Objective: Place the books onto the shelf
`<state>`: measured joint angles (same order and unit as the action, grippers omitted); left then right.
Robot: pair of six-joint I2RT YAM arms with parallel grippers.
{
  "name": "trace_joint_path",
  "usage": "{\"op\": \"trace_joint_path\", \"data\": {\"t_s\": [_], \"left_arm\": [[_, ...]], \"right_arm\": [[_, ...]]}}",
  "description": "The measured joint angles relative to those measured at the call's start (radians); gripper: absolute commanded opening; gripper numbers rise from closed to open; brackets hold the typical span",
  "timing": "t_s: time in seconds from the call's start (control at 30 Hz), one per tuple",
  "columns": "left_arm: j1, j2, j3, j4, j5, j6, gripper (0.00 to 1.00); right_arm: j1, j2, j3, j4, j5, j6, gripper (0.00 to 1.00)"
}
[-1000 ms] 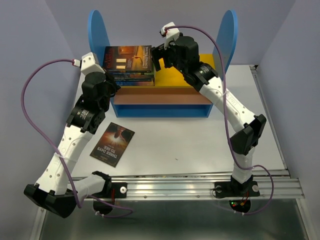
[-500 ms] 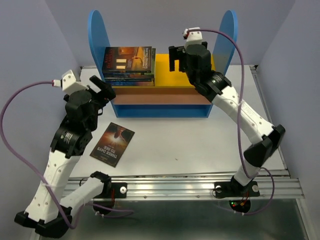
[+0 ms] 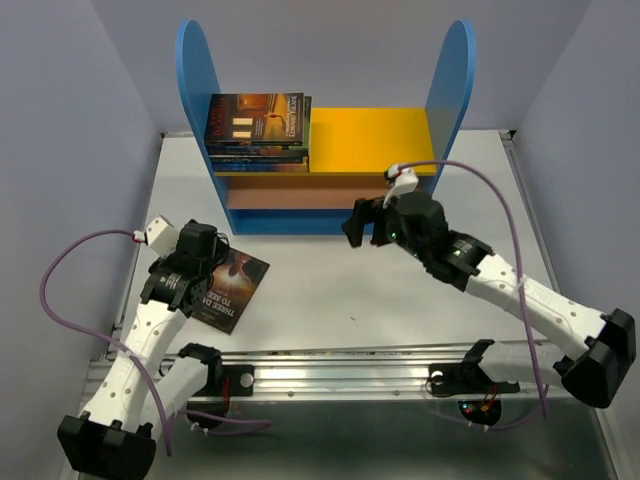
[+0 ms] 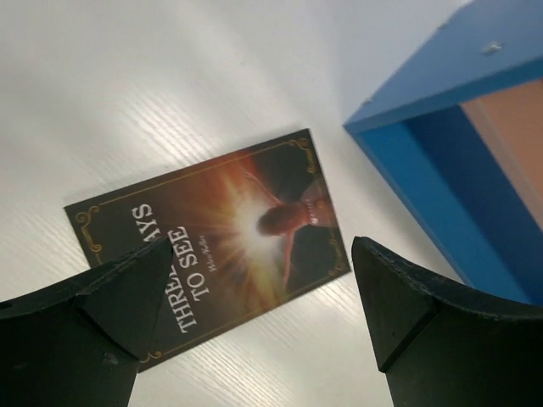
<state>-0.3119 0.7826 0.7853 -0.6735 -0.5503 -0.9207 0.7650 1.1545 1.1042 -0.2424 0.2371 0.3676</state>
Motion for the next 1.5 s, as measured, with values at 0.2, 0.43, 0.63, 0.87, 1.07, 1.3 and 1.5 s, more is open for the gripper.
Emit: {"op": "trace_joint_path", "data": {"t_s": [0.2,0.43,0.63,0.87,1.07,1.3,1.5], "left_arm": [[0.201,0.069,-0.094,0.099,0.059,0.0,0.99],[0.367,0.34,-0.127,0.321,0.131,0.026,0.99],[0.398,0.552,-0.128,0.435,0.17,0.037,0.99],[0.399,0.628,-0.139,0.558,0.224,0.059,0.56],[0.343,0.61,-0.212,0.698,0.319,0.026,0.29],[0.083,0.496,-0.298,0.661,0.407,-0.085,0.27],[-0.054,0.52,-0.289,0.669,0.417,-0.164,0.27]], "right_arm": [[0.104,0.139,-0.222,0.049,-0.139,0.09,1.0],[0.16,0.26,-0.251,0.207,-0.203,0.126,1.0],[0.162,0.307,-0.251,0.284,-0.217,0.135,1.0],[0.174,0.331,-0.251,0.32,-0.246,0.153,1.0],[0.177,0.342,-0.251,0.329,-0.277,0.177,1.0],[0.178,0.364,-0.266,0.356,-0.301,0.208,1.0],[0.178,0.384,-0.267,0.361,-0.336,0.188,1.0]]}}
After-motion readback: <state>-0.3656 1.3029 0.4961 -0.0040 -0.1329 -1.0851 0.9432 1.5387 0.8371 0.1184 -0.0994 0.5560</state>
